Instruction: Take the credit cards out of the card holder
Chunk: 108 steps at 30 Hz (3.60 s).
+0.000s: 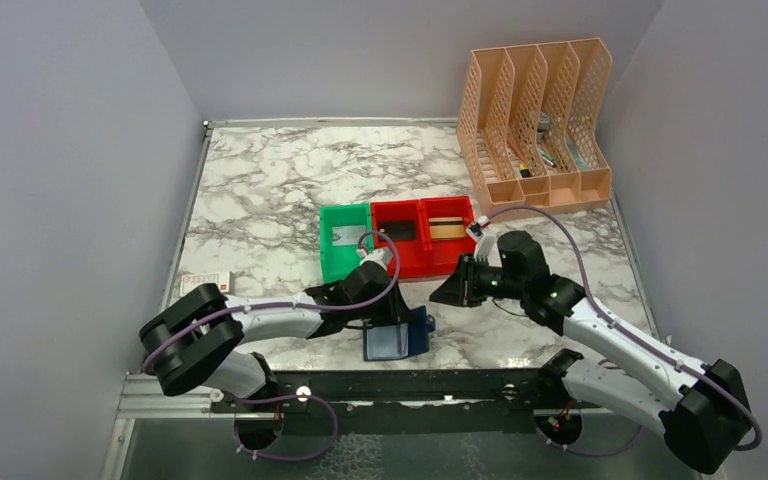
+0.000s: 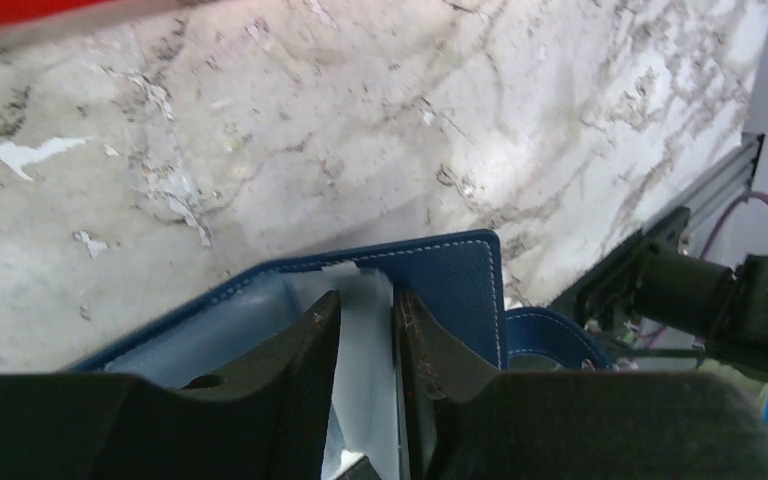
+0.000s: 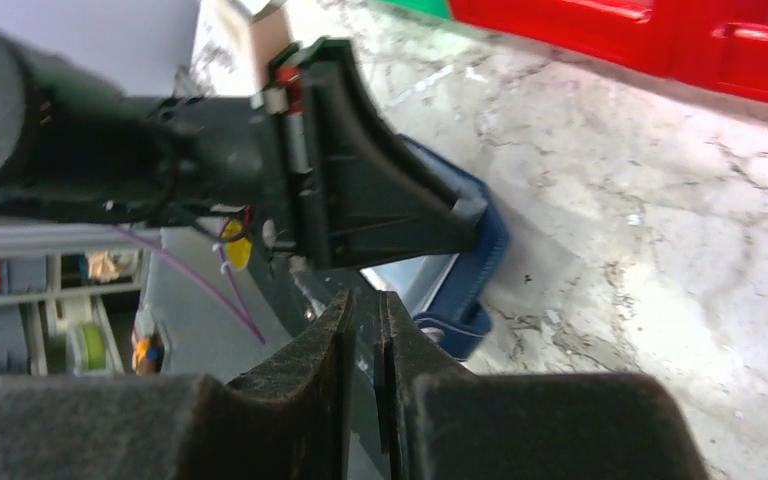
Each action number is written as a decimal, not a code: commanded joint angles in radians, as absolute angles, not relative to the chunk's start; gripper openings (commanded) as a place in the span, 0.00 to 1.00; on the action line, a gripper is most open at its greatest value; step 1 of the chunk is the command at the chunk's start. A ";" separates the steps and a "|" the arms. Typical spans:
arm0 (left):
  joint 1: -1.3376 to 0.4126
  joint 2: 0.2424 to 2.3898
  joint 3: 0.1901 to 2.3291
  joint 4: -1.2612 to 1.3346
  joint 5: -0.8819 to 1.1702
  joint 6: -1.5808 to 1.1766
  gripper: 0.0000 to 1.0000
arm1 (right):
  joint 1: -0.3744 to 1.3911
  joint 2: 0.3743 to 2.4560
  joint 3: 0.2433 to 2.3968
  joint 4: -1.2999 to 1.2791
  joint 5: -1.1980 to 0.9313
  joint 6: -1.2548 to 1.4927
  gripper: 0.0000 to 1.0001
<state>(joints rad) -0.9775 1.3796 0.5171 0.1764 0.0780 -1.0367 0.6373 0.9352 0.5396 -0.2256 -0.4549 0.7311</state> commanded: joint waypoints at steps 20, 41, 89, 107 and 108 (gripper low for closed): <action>-0.982 1.565 0.703 0.205 -0.023 -1.031 0.22 | 0.643 1.317 0.396 -0.018 -0.638 0.711 0.09; -0.982 1.121 0.513 -0.214 -0.111 -1.010 0.58 | 0.643 1.584 0.431 0.004 -0.493 0.710 0.06; -1.059 1.290 0.634 -0.108 0.016 -0.991 0.51 | 0.642 1.558 0.454 -0.014 -0.462 0.729 0.06; -1.160 1.329 0.773 -0.238 -0.057 -0.954 0.56 | 0.643 1.551 0.450 -0.004 -0.454 0.731 0.07; -1.161 1.329 0.775 -0.239 -0.053 -0.951 0.57 | 0.643 1.550 0.449 -0.002 -0.453 0.732 0.07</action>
<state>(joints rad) -1.1244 1.3369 0.7288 -0.3302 -0.1444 -0.9268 0.6399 1.5238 0.4599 0.0071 -0.6868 0.7582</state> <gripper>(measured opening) 0.557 0.061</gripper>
